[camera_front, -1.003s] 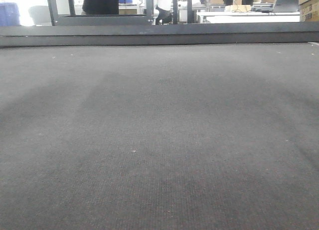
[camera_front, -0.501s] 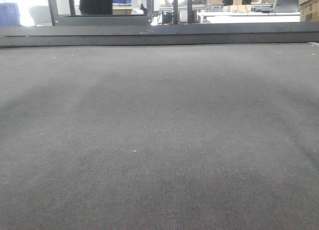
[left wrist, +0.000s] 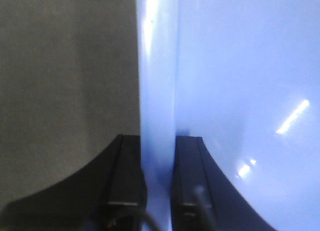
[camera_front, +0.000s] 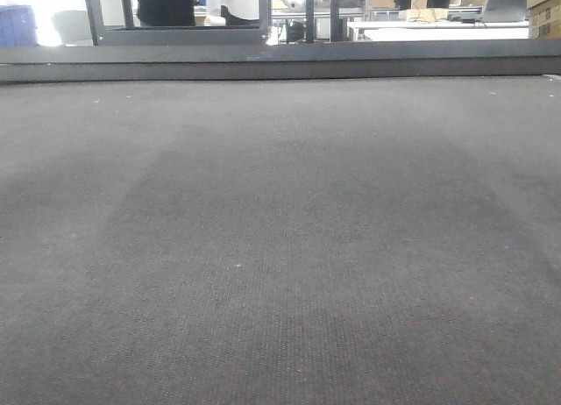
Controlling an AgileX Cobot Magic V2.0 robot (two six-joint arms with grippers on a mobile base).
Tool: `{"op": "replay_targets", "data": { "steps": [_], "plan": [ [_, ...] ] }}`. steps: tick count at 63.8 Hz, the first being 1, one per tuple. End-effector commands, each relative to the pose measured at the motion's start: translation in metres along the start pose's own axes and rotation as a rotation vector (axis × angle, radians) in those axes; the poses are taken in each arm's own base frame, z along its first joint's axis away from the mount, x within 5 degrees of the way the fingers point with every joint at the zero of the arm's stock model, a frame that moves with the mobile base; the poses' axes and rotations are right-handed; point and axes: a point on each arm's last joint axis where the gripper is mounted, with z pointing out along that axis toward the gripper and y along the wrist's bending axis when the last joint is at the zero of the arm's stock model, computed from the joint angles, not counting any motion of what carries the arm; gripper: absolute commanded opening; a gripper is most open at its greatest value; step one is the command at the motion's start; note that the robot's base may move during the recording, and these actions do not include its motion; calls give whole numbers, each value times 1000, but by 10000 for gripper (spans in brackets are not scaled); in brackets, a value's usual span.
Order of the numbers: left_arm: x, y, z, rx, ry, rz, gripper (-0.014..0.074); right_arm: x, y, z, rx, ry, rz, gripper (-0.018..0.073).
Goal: Grab blue tray and place on right shelf
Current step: 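Hold the tray raised with both grippers while the base backs away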
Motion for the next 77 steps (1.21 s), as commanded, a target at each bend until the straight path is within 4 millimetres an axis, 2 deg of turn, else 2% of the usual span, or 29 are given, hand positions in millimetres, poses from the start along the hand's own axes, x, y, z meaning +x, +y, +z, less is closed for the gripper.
{"op": "replay_targets", "data": {
  "steps": [1,11,20,77],
  "plan": [
    [14,-14,-37,108,12,25,-48,18,3,-28,-57,33,-16,57],
    [19,-16,-57,144,-22,26,-48,29,2,-49,-96,-6,-10,57],
    [21,-16,-63,157,-34,26,-48,34,1,-62,-110,-38,-9,57],
    [23,-22,-64,225,-12,12,-48,32,1,-62,-114,-54,-8,57]
  ]
}}
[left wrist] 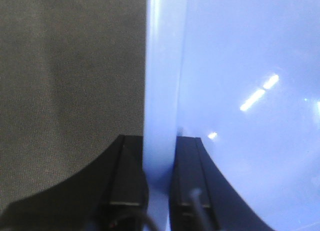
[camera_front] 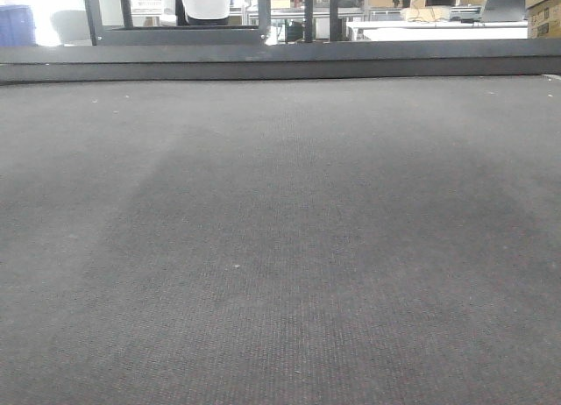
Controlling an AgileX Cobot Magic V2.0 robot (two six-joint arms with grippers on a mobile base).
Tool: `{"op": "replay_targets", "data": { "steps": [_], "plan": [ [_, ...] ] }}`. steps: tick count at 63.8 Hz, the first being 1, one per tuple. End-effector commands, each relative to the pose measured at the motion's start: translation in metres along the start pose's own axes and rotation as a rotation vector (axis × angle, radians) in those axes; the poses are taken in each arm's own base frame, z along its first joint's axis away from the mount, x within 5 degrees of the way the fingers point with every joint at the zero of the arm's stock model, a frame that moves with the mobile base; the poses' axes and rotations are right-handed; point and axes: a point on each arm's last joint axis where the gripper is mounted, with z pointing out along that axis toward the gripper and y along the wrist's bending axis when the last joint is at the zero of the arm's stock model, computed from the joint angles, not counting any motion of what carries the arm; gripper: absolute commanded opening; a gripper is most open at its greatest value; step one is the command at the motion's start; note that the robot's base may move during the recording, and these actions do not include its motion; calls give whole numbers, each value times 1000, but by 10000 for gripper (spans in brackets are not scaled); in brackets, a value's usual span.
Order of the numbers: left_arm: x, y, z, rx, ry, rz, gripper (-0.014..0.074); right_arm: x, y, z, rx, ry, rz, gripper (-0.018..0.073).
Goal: Grab blue tray and place on right shelf
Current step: 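Hold the tray raised with both grippers while the base backs away, then carry the tray with both grippers while driving to the shelving rack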
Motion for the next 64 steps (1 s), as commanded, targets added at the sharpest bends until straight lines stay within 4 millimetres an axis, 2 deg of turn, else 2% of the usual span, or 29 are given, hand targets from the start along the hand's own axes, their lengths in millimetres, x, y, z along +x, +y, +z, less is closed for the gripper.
{"op": "replay_targets", "data": {
  "steps": [1,64],
  "plan": [
    [10,-15,-22,109,40,-1,-48,6,6,-13,-62,41,-10,57],
    [9,-17,-15,135,67,-13,-48,3,7,-12,-69,13,-9,57]
  ]
}}
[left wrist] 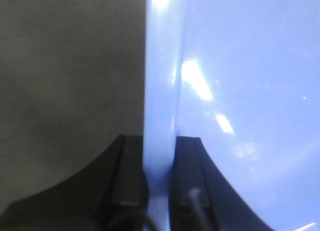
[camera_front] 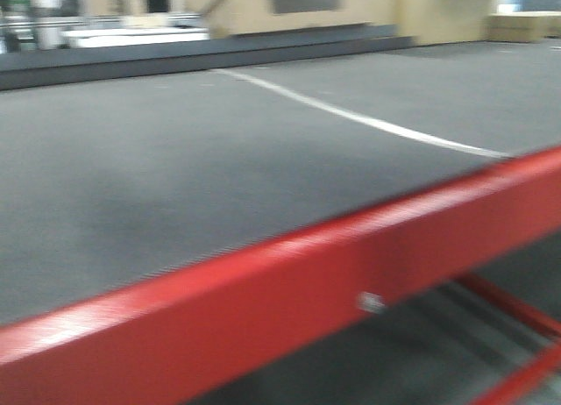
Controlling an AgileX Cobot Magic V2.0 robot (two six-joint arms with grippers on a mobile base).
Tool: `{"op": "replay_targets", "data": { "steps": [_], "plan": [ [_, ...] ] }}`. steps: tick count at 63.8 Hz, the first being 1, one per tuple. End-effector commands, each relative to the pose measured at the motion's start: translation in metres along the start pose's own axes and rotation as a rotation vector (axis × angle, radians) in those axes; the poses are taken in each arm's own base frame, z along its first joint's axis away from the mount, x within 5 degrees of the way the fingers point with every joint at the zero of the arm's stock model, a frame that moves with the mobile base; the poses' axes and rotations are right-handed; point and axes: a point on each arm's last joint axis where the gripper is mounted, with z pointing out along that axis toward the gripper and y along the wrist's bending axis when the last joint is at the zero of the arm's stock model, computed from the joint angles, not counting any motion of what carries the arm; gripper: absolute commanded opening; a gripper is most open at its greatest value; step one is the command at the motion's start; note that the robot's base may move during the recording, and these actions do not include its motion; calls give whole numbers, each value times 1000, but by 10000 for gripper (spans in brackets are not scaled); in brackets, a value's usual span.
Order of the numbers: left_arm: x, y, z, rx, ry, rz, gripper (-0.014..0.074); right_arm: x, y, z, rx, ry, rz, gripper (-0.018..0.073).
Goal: Grab blue tray and place on right shelf
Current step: 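Carry the tray with both grippers while driving to the shelving rack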
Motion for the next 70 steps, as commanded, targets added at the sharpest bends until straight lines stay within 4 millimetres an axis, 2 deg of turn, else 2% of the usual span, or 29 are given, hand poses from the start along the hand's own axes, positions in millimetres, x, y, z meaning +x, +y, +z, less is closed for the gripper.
{"op": "replay_targets", "data": {
  "steps": [1,70],
  "plan": [
    [10,-16,-19,121,52,-5,-48,4,8,-14,-85,11,-4,57],
    [10,-17,-19,130,55,-7,-48,4,8,-14,-85,12,-4,57]
  ]
}}
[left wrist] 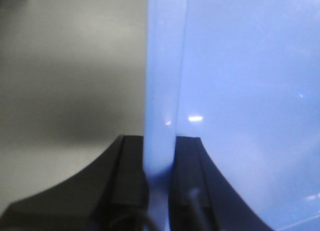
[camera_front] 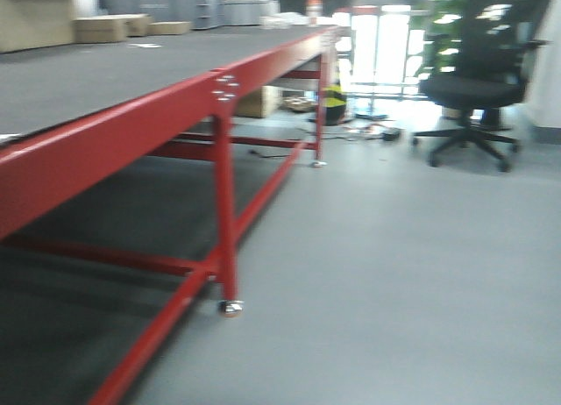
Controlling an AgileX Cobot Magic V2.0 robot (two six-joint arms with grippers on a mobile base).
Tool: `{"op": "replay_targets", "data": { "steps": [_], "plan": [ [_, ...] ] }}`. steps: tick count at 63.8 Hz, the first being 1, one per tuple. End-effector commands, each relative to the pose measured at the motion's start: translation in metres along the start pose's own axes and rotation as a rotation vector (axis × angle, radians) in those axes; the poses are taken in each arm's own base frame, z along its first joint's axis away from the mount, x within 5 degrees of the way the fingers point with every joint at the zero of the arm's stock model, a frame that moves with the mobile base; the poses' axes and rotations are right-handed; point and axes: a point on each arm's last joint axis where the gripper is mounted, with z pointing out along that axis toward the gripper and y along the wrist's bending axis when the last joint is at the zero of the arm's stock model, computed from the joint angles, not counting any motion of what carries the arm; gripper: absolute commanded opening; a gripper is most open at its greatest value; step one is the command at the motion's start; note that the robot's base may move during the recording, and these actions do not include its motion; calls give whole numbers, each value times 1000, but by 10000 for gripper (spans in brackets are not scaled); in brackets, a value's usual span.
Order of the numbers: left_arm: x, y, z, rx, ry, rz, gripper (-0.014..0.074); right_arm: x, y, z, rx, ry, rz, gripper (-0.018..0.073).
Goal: Grab blue tray and place on right shelf
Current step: 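Carry the tray with both grippers while driving to the shelving rack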
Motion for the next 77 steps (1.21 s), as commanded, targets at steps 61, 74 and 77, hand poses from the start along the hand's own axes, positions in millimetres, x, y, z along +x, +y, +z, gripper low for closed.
{"op": "replay_targets", "data": {
  "steps": [61,74,77],
  "plan": [
    [10,-17,-19,126,53,-6,-48,4,9,-15,-89,12,-5,57],
    [10,-17,-19,130,55,-7,-48,4,9,-15,-89,13,-5,57],
    [10,-18,-19,135,56,-8,-48,4,9,-15,-89,13,-5,57]
  ]
}}
